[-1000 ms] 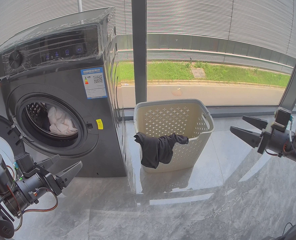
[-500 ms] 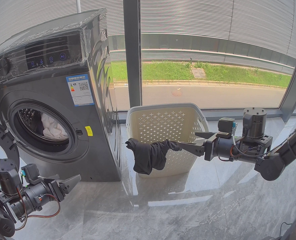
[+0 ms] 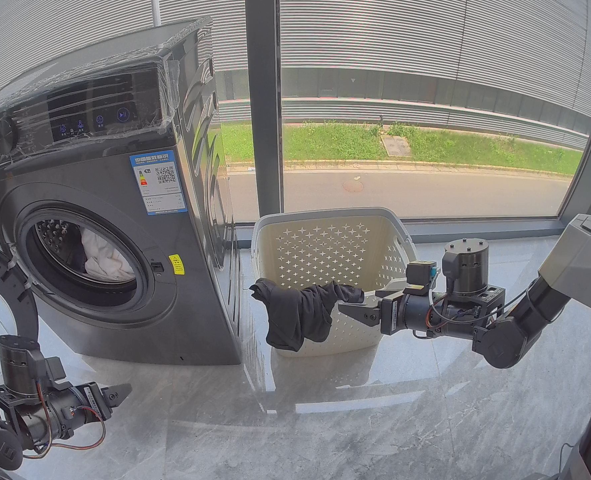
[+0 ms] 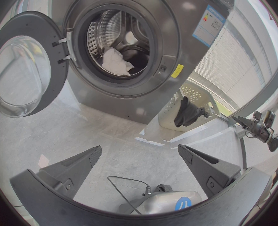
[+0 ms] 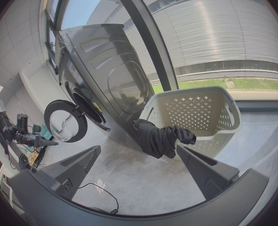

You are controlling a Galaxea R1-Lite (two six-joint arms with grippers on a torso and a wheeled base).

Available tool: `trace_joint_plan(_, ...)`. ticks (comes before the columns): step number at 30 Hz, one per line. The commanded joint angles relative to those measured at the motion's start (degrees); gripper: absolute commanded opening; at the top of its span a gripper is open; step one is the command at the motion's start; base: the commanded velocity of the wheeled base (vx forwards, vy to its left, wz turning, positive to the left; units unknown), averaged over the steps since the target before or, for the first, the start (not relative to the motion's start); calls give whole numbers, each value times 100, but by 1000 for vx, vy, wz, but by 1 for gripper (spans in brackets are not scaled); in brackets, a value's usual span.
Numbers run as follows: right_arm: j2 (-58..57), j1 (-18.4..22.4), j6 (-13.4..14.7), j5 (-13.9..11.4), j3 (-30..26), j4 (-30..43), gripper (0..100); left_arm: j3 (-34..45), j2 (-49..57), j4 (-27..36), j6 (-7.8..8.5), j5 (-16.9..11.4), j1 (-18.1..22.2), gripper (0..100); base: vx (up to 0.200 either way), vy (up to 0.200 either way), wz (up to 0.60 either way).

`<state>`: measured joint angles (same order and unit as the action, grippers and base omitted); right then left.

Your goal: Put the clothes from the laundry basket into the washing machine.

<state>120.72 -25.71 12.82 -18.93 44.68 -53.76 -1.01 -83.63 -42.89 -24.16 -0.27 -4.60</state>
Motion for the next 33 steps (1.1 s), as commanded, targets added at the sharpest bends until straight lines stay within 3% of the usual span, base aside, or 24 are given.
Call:
trace_joint_plan(1, 443, -4, 89, 100, 76, -3, 100, 101, 259, 149, -18, 115, 99, 100, 0, 0, 0)
trace_joint_plan(12, 892, -110, 124, 100, 419, -3, 100, 101, 690, 817, 17, -35, 64, 100, 0, 0, 0)
trace_joint_plan(19, 1138, -110, 141, 118, 568, -3, 100, 101, 734, 835, 8, -87, 64, 100, 200, 0, 0)
trace_joint_plan(24, 1340, -110, 344, 469, 920, -3, 100, 101, 716, 835, 43, -79, 64, 100, 80, 0, 0)
trace_joint_plan(31, 1683, -110, 361, 1093, 973, 41, 100, 101, 980, 835, 52, -79, 55, 100, 0, 0, 0)
trace_joint_plan(33, 1718, -110, 370, 1129, 981, 41, 100, 101, 998, 835, 61, -79, 55, 100, 0, 0, 0)
